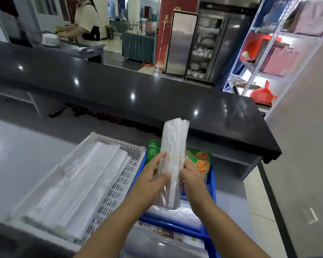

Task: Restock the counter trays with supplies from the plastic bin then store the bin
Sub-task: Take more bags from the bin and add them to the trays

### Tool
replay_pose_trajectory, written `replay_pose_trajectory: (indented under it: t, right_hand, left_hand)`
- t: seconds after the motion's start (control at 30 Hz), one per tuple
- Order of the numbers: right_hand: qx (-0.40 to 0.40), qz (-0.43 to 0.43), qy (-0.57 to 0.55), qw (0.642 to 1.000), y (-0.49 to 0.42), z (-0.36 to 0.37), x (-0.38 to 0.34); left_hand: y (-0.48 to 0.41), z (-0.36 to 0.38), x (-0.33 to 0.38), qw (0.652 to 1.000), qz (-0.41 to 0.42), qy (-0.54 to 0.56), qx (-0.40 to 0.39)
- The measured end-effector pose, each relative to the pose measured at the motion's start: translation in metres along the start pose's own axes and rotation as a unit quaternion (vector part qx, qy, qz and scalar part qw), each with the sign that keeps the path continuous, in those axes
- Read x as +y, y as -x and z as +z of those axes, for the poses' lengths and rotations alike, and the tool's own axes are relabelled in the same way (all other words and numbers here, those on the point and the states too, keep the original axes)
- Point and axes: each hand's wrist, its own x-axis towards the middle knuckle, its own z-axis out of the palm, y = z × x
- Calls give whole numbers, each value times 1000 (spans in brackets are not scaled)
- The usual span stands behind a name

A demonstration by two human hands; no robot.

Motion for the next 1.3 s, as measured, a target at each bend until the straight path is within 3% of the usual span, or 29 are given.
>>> replay_pose_trajectory:
  t: [0.07, 0.17, 0.33, 0.57, 0.77, 0.87, 1.0, 1.17, 1.23, 1.3]
  right_hand:
    - [-22, 42, -38, 998, -2, -11, -3]
    - [21, 87, -39, 995, -9, -16, -1]
    - [81, 84, 1, 993, -13, -23, 1]
    - [29, 71, 75, 994, -6, -16, -2]
    - [42, 97, 71, 992, 3, 3, 12]
    - [57, 108, 78, 990, 6, 0, 19]
    - [35, 153, 172, 973, 9, -21, 14]
    - [-2, 171, 321, 932, 20, -56, 8]
    - [15, 182, 370, 911, 22, -71, 4]
    - [46, 178, 397, 899, 22, -86, 0]
  left_hand:
    - [-7, 3, -1, 1000, -5, -15, -3]
    - [-16, 8, -3, 999, -3, -32, -13]
    - [-28, 5, -2, 998, -12, -35, -45]
    - [-60, -1, 17, 982, -123, 142, 14]
    - [-70, 11, 11, 956, -137, 241, 96]
    - [-73, 15, 5, 955, -145, 245, 83]
    - [-87, 6, 7, 940, -145, 303, 67]
    - [-99, -18, 1, 986, -36, 137, 85]
    - [-93, -21, -10, 998, 28, -1, 60]
    - [-82, -16, -27, 980, 60, -191, -23]
